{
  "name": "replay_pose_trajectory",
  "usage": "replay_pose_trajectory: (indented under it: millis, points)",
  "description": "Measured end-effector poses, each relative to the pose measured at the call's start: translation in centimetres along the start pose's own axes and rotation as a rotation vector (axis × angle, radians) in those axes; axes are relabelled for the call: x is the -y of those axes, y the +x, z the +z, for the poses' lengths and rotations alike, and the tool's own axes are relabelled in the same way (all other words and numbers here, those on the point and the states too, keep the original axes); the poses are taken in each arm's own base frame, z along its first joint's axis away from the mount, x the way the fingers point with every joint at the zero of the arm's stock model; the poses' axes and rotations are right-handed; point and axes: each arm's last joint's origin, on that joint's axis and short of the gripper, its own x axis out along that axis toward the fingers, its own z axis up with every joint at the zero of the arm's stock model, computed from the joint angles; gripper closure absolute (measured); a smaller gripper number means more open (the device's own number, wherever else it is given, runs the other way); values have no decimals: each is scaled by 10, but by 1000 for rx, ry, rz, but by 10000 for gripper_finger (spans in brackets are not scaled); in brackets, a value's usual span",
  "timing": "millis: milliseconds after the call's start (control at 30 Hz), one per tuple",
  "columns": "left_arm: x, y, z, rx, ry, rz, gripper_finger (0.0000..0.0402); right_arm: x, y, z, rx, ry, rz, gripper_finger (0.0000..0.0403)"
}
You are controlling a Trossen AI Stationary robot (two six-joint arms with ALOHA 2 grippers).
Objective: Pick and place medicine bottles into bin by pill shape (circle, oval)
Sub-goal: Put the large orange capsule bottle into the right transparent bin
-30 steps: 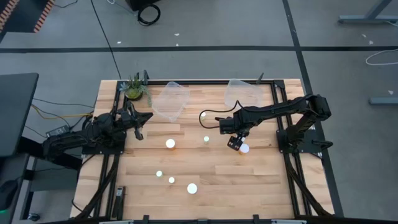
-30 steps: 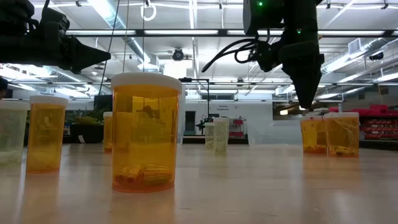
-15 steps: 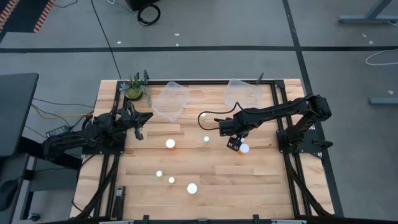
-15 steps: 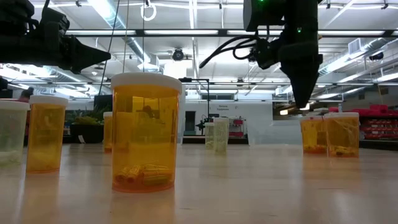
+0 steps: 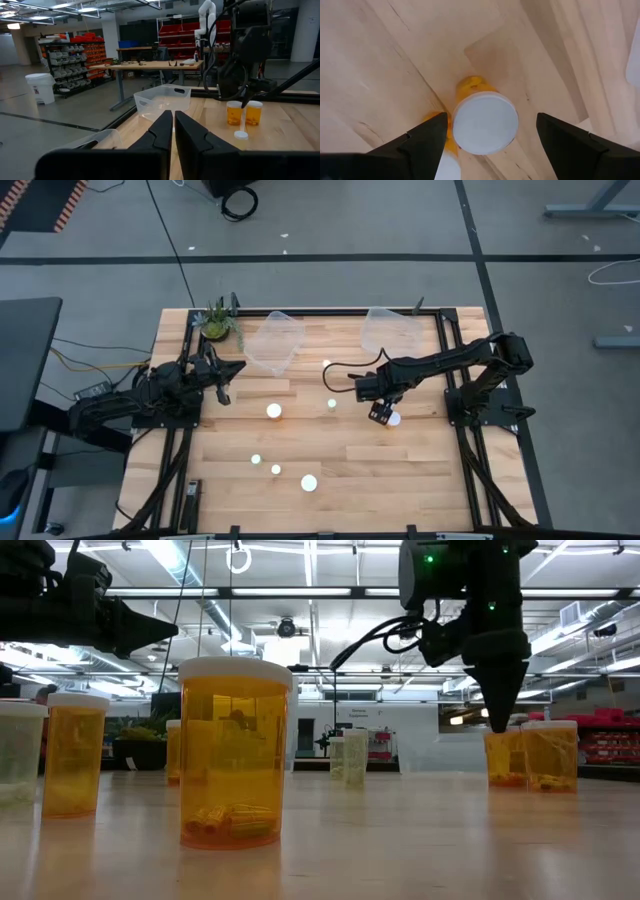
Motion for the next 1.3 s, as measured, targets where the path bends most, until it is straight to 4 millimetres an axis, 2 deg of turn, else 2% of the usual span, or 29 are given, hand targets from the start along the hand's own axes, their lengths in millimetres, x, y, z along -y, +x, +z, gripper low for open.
replay_pose_trajectory:
  millis: [333,600,833,1300]
  points:
    - [0,0,0,0,0,0,371,-1,1,1,15,9,15,90]
    - [0,0,0,0,0,0,372,1,20,-6,-13,30,24,90]
    - [0,0,0,1,0,0,367,0,22,-7,-11,25,33,93]
    - [0,0,0,0,0,0,374,0,22,-7,-20,15,45,156]
